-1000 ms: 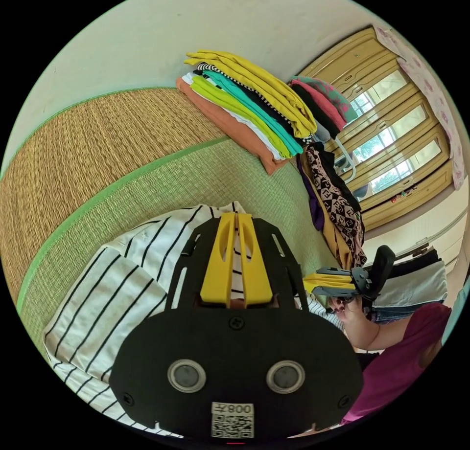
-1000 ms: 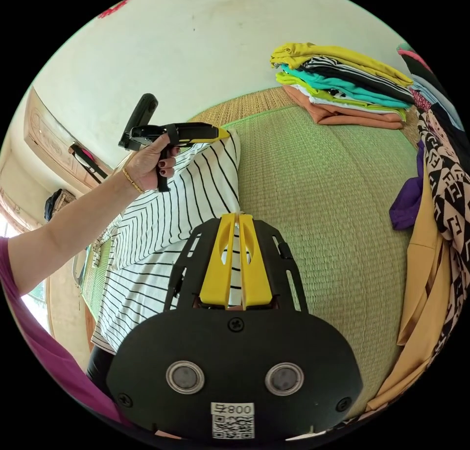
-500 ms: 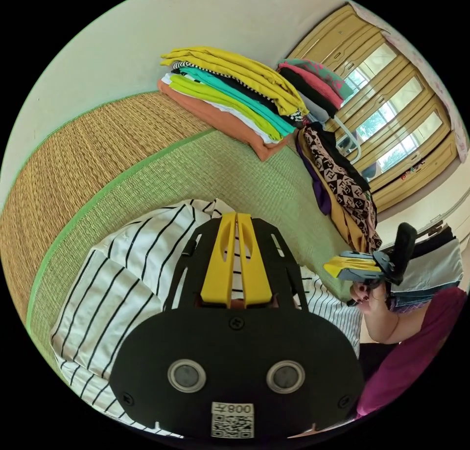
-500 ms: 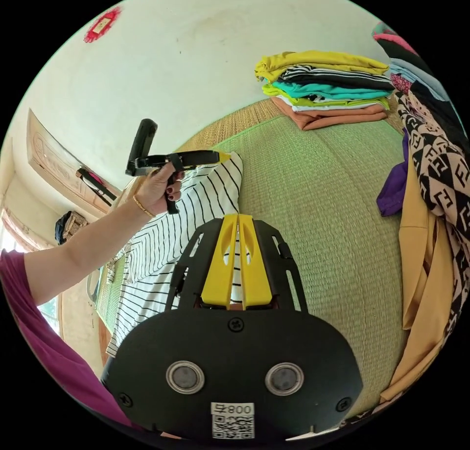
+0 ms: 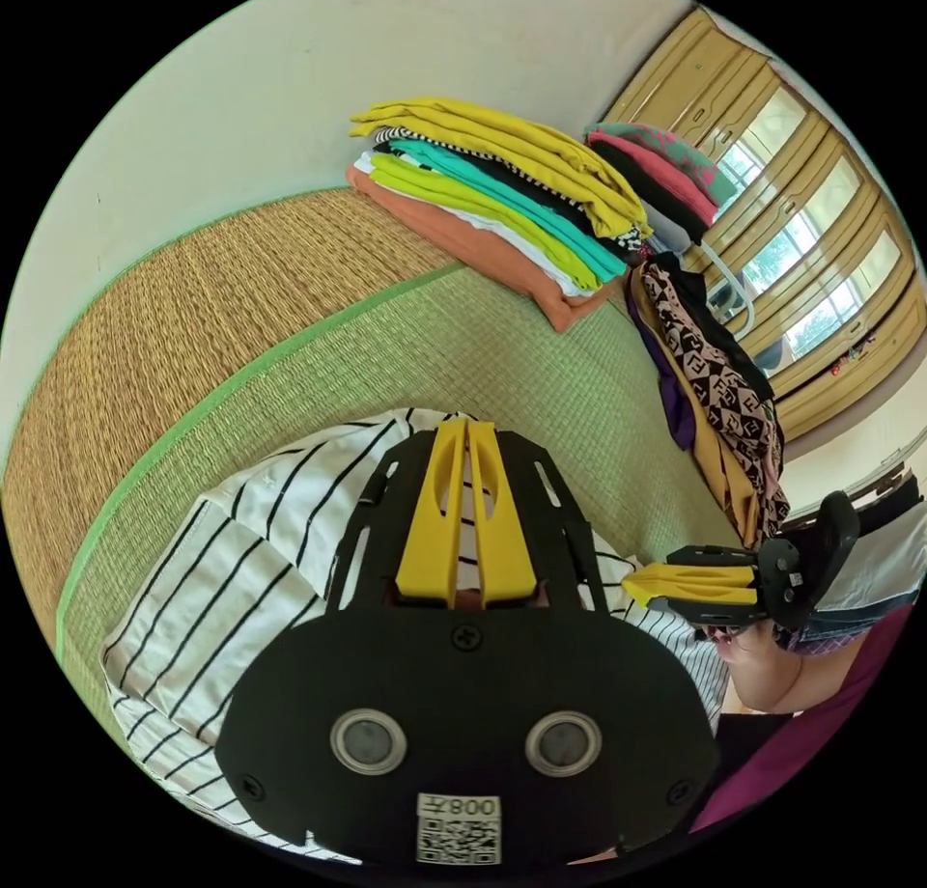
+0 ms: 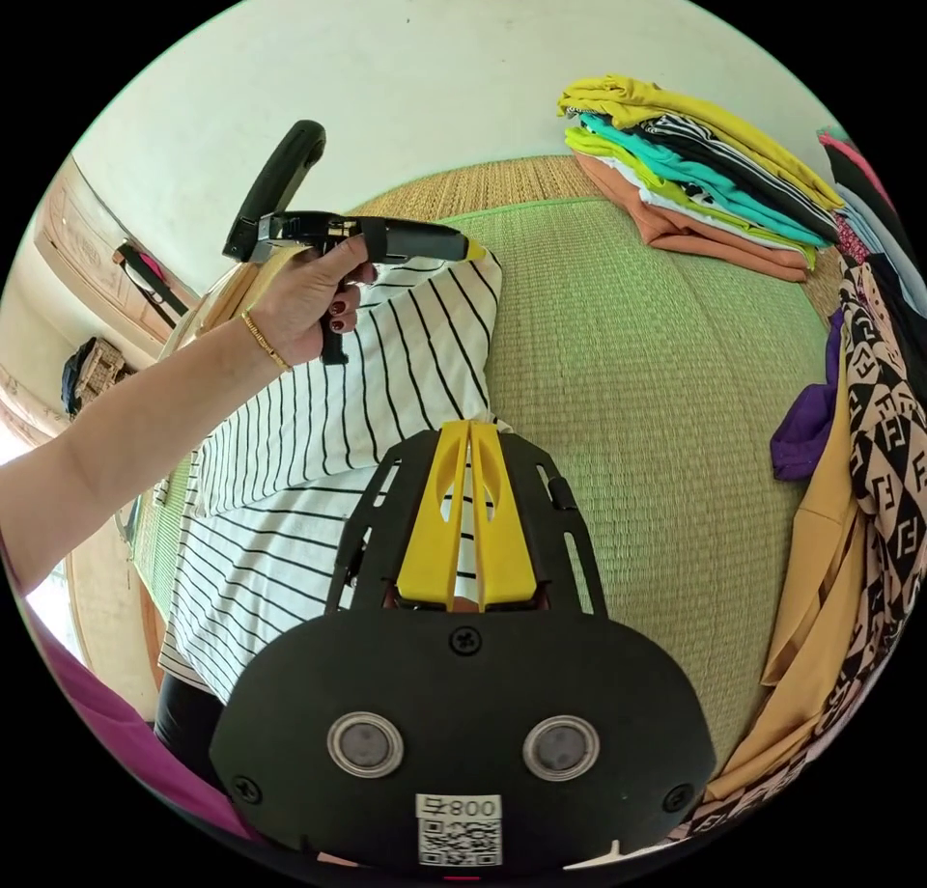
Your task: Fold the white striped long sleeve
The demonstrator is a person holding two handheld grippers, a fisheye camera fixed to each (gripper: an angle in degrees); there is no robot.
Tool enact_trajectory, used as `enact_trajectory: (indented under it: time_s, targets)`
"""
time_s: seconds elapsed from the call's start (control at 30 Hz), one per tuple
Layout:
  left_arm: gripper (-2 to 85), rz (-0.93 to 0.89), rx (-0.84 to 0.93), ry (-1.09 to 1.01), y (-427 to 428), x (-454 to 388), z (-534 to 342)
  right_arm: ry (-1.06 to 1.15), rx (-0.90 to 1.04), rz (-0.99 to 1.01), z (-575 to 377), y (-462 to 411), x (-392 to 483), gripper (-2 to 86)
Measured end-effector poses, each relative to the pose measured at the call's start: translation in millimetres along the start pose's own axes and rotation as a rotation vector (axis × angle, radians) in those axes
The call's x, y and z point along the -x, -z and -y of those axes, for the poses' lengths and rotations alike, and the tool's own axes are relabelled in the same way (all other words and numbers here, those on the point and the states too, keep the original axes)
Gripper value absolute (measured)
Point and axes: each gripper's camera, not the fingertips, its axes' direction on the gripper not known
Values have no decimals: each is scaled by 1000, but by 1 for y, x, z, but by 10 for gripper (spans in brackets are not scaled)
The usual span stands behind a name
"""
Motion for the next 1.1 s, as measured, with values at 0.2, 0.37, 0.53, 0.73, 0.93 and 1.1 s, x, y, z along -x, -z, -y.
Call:
enact_trajectory:
  time_s: [0.2,0.37,0.53,0.73,0.93,1.1]
  targets:
    - [0,44,-78,27,20,0,-16,-16,-2,17,1,-15,-2,2]
    - [0,-15,-93,59,42,2,-32,-23,-2,21,2,-25,0,2]
    - [1,-3,-17,-8,50,-11,-61,-28,-34,12,-6,-28,1,2]
    - [1,-38,-126,8,100,-16,-98,-71,-50,32,-7,-41,-2,1]
    - [1,-152,-176,90,163,-13,-188,-127,-7,99,-11,-74,-10,1]
    - [4,-111,-199,234,236,-3,-317,-85,-71,84,-6,-80,17,1]
